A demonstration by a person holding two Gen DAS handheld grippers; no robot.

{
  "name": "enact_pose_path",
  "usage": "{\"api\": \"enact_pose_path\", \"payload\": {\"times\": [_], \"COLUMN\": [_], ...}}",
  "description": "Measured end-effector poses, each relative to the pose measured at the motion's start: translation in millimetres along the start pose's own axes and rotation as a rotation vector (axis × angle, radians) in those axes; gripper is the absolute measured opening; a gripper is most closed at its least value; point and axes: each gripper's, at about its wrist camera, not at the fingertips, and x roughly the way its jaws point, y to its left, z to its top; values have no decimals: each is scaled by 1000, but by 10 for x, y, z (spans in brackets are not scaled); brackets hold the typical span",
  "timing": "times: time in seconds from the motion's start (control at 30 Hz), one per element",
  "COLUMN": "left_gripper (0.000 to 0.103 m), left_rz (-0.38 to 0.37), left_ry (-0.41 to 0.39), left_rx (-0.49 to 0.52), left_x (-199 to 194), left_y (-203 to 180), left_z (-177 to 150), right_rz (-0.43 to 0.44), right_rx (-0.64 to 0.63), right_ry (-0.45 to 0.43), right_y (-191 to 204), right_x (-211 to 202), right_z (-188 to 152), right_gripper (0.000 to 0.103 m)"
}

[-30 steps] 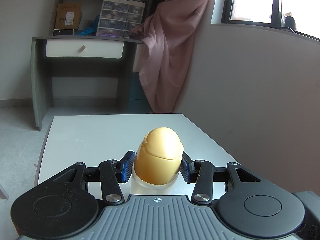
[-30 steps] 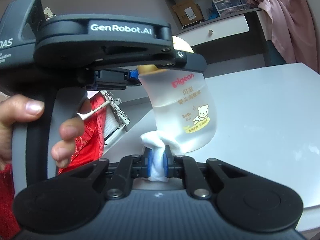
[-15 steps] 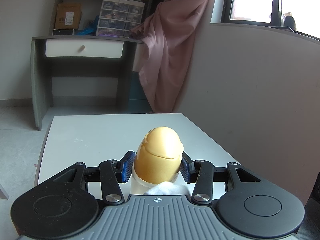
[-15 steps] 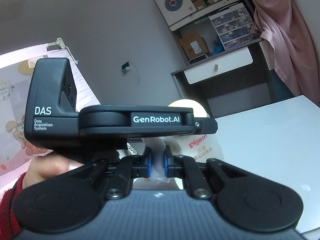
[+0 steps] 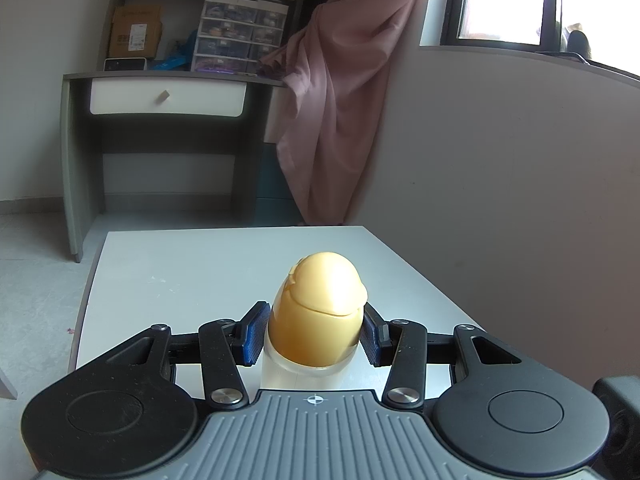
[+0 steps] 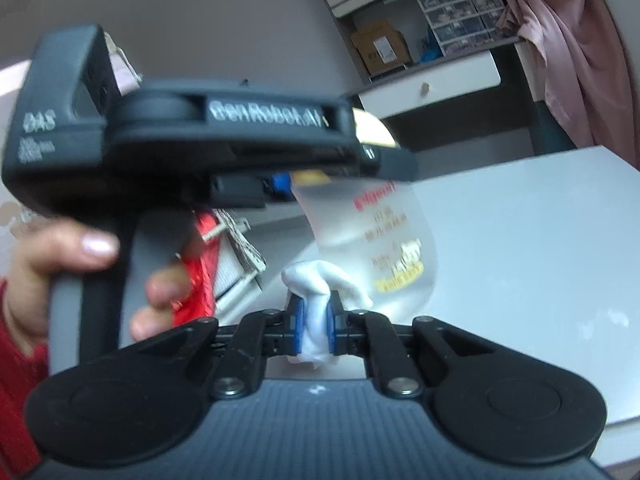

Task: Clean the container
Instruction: 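Wipe the bottle's other side with the cloth while the left gripper turns it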

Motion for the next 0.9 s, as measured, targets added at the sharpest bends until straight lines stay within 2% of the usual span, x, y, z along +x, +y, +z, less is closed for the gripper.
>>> {"api": "enact_pose_path", "payload": {"times": [0.4,0.9], "left_gripper": [48,48], "left_rz": [3,25], "left_ry": [3,13], "left_rx": [-2,6], "left_x": [-11,3], "left_y": [-20,-93], "left_z": [9,38], "right_rz": [-42,-24], "right_rx": [2,-37], "right_ry": [36,-83], "right_y": [-17,60], "right_x": [7,-204], "right_z": [-46,215], "right_gripper": [12,11]}}
